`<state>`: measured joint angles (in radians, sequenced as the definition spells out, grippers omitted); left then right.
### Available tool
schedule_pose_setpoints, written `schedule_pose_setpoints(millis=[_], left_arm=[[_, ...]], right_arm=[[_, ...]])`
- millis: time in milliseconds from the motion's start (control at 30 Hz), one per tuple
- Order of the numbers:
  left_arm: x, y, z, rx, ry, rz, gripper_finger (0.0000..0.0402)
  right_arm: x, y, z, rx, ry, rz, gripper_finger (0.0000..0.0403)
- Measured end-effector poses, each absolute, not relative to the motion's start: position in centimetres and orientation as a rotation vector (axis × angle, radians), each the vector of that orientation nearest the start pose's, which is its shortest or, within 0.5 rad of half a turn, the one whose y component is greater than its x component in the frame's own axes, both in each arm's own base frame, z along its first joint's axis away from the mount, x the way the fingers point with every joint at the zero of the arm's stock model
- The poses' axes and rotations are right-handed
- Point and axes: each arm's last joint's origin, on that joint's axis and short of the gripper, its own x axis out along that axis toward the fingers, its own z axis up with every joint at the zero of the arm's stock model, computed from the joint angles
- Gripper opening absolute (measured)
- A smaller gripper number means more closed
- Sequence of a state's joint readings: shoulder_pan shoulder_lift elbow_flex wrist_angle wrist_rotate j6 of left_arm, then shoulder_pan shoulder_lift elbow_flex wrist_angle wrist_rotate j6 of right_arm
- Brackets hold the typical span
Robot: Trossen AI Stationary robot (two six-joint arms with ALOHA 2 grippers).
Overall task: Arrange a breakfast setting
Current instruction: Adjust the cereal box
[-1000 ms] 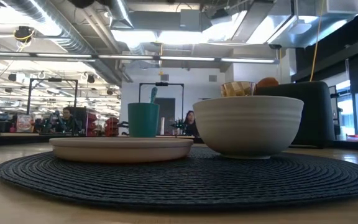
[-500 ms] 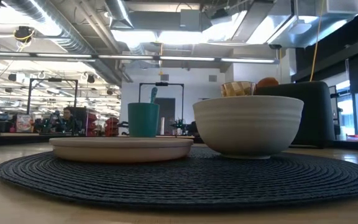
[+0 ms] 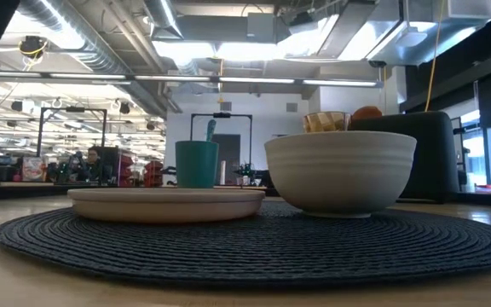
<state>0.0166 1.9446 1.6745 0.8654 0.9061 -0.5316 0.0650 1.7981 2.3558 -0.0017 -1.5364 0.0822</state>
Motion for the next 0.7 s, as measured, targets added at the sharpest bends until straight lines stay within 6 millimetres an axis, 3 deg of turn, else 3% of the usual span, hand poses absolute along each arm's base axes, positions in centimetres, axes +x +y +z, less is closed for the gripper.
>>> schedule_pose_setpoints(millis=[133,200,467,700], left_arm=[[43.6,-0.8,39.3,-0.183,-0.285,-1.023,0.0050],[43.2,0.1,39.7,-0.178,-0.276,-1.029,0.0018],[40.7,4.0,42.4,-0.194,-0.208,-0.987,0.0005],[36.9,7.1,45.2,-0.134,-0.148,-0.963,0.0004]], right_arm=[[31.2,4.9,57.7,-0.346,-0.389,1.567,0.0000],[31.3,4.9,57.7,-0.293,-0.347,1.550,0.0000],[32.1,2.7,57.6,-0.073,-0.210,1.344,0.0014],[31.5,0.4,58.6,-0.030,-0.255,1.146,0.0103]])
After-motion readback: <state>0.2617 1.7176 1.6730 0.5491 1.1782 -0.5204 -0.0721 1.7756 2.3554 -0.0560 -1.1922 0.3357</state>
